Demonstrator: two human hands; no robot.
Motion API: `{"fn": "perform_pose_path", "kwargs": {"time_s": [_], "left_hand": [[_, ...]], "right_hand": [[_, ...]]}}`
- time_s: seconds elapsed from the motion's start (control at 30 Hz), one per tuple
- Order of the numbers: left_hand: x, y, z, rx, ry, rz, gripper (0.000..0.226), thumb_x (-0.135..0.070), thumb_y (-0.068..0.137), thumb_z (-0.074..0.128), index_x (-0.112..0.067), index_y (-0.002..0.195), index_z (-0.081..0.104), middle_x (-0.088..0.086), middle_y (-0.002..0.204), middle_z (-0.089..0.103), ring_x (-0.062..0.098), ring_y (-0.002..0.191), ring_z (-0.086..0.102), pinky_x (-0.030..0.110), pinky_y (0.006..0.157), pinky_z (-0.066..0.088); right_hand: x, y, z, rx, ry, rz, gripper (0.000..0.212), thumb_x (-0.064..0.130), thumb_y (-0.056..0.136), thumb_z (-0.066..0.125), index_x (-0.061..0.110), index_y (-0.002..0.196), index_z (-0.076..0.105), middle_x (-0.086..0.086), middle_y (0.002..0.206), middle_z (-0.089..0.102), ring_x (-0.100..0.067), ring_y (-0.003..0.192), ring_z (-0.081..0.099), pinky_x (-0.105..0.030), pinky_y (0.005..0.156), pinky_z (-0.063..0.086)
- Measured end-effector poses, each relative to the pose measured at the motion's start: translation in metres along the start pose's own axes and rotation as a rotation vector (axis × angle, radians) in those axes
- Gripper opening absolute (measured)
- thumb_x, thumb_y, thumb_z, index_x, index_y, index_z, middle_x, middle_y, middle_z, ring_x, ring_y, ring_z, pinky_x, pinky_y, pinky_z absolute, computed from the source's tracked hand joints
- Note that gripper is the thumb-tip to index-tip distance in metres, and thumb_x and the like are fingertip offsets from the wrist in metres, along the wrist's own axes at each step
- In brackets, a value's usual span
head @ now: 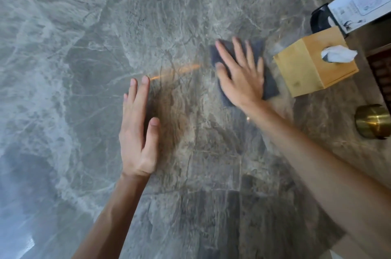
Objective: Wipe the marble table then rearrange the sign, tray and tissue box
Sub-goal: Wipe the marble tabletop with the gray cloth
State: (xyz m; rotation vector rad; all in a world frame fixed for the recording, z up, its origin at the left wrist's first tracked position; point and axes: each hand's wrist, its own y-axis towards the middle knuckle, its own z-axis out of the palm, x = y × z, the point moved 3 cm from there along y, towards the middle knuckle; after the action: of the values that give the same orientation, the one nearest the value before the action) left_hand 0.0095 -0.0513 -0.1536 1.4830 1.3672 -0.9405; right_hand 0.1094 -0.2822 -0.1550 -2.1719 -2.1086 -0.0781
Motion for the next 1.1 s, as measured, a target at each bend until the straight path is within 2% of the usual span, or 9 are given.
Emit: {"fn": "perform_pose_path", "kwargs": {"time_s": [0.13, 0.23, 0.33, 0.47, 0.63, 0.7, 0.87, 0.97, 1.1], "left_hand": [[0.000, -0.001, 0.000, 0.027, 0.035, 0.016, 0.059, -0.018, 0.096, 0.033, 0.004, 0.151, 0.027, 0.010, 0.161, 0.027, 0.027, 0.154, 0.015, 0.059, 0.122, 0.014], [0.001, 0.000, -0.001, 0.036, 0.064, 0.021, 0.061, -0.022, 0.096, 0.033, 0.003, 0.151, 0.027, 0.011, 0.161, 0.028, 0.028, 0.153, 0.018, 0.059, 0.122, 0.013], [0.001, 0.000, -0.002, 0.022, 0.077, 0.019, 0.061, -0.025, 0.096, 0.032, 0.002, 0.151, 0.029, 0.009, 0.160, 0.030, 0.025, 0.153, 0.019, 0.057, 0.123, 0.012], [0.000, 0.000, -0.001, 0.030, 0.092, 0.017, 0.061, -0.023, 0.096, 0.032, 0.003, 0.151, 0.029, 0.009, 0.160, 0.030, 0.026, 0.153, 0.019, 0.056, 0.124, 0.011], [0.001, -0.001, -0.003, 0.043, 0.097, 0.012, 0.062, -0.026, 0.096, 0.030, 0.003, 0.151, 0.029, 0.010, 0.161, 0.029, 0.027, 0.153, 0.019, 0.055, 0.124, 0.010], [0.001, 0.000, -0.002, 0.049, 0.092, 0.020, 0.062, -0.025, 0.096, 0.031, 0.004, 0.151, 0.028, 0.011, 0.160, 0.030, 0.027, 0.153, 0.019, 0.057, 0.123, 0.011], [-0.001, 0.002, -0.002, 0.041, 0.084, 0.018, 0.062, -0.024, 0.095, 0.032, 0.003, 0.151, 0.029, 0.009, 0.160, 0.030, 0.025, 0.153, 0.019, 0.056, 0.124, 0.010], [-0.001, 0.001, -0.001, 0.059, 0.127, 0.027, 0.063, -0.025, 0.095, 0.030, 0.004, 0.150, 0.029, 0.009, 0.160, 0.030, 0.025, 0.153, 0.019, 0.056, 0.124, 0.010], [0.000, 0.001, -0.001, 0.080, 0.159, 0.041, 0.063, -0.025, 0.095, 0.031, 0.004, 0.150, 0.029, 0.009, 0.160, 0.030, 0.025, 0.153, 0.018, 0.057, 0.124, 0.010]], "right_hand": [[0.067, -0.154, 0.014, 0.182, -0.036, -0.635, 0.056, 0.044, 0.095, 0.043, 0.041, 0.149, 0.033, 0.000, 0.163, 0.026, -0.028, 0.153, 0.012, -0.062, 0.118, 0.015], [0.014, -0.256, 0.001, 0.315, -0.096, -0.932, 0.055, 0.045, 0.096, 0.045, 0.048, 0.149, 0.031, 0.006, 0.162, 0.026, -0.021, 0.153, 0.016, -0.056, 0.121, 0.016], [-0.032, -0.160, 0.004, 0.165, -0.106, -0.567, 0.056, 0.046, 0.098, 0.041, 0.049, 0.151, 0.022, 0.006, 0.164, 0.021, -0.021, 0.154, 0.013, -0.059, 0.118, 0.021], [0.031, -0.015, 0.006, -0.042, 0.007, 0.030, 0.054, 0.050, 0.097, 0.031, 0.048, 0.150, 0.027, 0.005, 0.163, 0.025, -0.022, 0.152, 0.019, -0.056, 0.115, 0.024], [0.067, -0.208, 0.006, 0.277, -0.006, -0.671, 0.056, 0.044, 0.097, 0.043, 0.044, 0.151, 0.029, 0.004, 0.165, 0.021, -0.023, 0.155, 0.006, -0.059, 0.118, 0.019], [0.007, -0.242, -0.003, 0.312, -0.063, -0.644, 0.058, 0.045, 0.096, 0.044, 0.049, 0.150, 0.024, 0.007, 0.165, 0.019, -0.021, 0.154, 0.009, -0.062, 0.112, 0.029], [-0.024, -0.058, -0.005, 0.015, -0.031, 0.133, 0.053, 0.047, 0.100, 0.028, 0.048, 0.152, 0.018, 0.006, 0.165, 0.019, -0.023, 0.153, 0.013, -0.060, 0.115, 0.023], [0.057, -0.048, 0.008, 0.013, -0.025, -0.046, 0.057, 0.046, 0.096, 0.034, 0.045, 0.152, 0.023, 0.004, 0.165, 0.019, -0.025, 0.153, 0.012, -0.058, 0.117, 0.019], [0.039, -0.215, -0.001, 0.212, -0.017, -0.501, 0.057, 0.045, 0.096, 0.045, 0.047, 0.151, 0.026, 0.007, 0.165, 0.018, -0.019, 0.154, 0.008, -0.058, 0.117, 0.022]]}}
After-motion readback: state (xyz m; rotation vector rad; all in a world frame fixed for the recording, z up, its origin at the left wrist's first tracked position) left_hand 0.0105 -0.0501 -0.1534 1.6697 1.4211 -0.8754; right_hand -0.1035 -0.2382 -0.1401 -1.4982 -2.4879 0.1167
